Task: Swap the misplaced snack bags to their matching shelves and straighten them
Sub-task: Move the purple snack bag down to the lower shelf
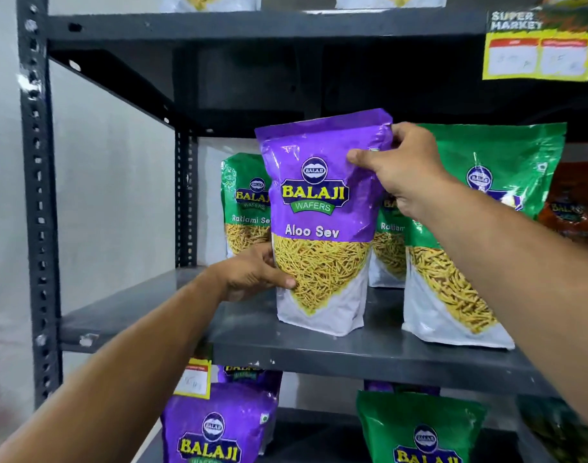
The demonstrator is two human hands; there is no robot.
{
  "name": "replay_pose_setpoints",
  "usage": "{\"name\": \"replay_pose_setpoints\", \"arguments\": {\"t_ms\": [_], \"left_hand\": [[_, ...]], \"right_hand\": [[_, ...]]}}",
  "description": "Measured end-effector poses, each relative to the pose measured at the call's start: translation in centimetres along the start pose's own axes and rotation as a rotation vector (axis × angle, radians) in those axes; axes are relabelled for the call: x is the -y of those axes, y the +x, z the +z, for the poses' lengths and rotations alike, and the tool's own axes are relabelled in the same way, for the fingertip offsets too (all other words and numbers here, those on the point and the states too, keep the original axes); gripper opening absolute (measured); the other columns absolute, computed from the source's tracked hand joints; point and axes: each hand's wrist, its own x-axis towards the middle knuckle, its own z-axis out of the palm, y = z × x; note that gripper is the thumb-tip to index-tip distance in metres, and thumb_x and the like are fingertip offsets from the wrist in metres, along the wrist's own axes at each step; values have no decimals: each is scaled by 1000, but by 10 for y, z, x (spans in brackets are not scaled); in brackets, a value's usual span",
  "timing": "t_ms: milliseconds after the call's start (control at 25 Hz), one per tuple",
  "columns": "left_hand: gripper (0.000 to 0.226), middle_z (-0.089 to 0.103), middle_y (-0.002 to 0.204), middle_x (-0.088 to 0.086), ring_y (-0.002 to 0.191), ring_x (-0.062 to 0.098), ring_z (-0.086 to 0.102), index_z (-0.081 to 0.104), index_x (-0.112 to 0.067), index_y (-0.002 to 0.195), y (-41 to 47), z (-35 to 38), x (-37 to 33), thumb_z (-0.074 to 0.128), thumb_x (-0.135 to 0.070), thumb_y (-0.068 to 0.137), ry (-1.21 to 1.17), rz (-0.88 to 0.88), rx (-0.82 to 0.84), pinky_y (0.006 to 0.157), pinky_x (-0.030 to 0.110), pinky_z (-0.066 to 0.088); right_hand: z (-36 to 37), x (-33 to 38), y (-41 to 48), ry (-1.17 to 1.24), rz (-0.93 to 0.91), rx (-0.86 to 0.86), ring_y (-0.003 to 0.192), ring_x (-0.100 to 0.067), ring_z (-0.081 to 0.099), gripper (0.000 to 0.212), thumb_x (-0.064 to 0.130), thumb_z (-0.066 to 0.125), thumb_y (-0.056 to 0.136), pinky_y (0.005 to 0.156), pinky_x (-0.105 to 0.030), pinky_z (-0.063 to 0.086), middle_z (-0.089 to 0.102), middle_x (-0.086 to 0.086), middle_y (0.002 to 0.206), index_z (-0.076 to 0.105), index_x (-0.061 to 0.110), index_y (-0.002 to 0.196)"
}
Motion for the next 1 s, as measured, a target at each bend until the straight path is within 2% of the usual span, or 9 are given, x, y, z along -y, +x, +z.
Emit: {"name": "replay_pose_setpoints", "arguments": {"t_ms": [160,360,480,640,760,840,1000], "left_hand": [[43,79,96,5,92,19,74,75,-15,94,-11,7,-6,67,19,69,31,19,-18,75,26,59],[49,77,103,8,99,24,72,67,-6,107,-41,25,-24,73,20,65,189,86,-173,79,30,59],[49,78,101,4,97,22,72,69,-11,104,-68,53,-42,77,14,63,221,123,-168,78,28,58],[53,75,110,10,105,28,70,65,-5,113,-106,100,-53,81,3,63,214,117,-183,84,32,58],[47,77,107,5,100,25,72,72,-18,103,-139,144,-37,85,-4,60,180,69,-201,79,29,59],[45,78,102,2,96,22,74,73,-22,97,-163,167,-15,89,-8,57,156,39,-231,75,25,59],[49,78,99,14,92,26,74,72,-10,96,-201,200,55,89,-2,51,67,-81,-286,75,33,60]], "right_hand": [[-1,-1,-12,309,54,68,78,-28,73,32,0,82,63,76,-54,60,73,-6,81,63,17,81],[-8,14,-40,333,31,145,75,-24,73,22,-3,77,69,75,-51,61,74,-5,80,68,15,79],[-26,38,-56,374,-5,156,80,-25,73,23,-3,76,71,75,-47,61,74,-5,83,67,16,80],[-62,63,-85,468,-33,231,81,-26,73,21,-6,72,74,74,-45,61,75,-5,81,68,9,88],[-88,65,-116,499,8,300,80,-27,73,21,-5,72,75,70,-43,61,77,-5,79,68,5,93],[-101,53,-141,469,53,348,82,-27,73,22,-4,72,75,73,-43,61,77,-6,82,68,3,95],[-117,5,-203,355,146,379,77,-23,72,22,-2,75,72,74,-40,62,77,-1,79,71,8,92]]}}
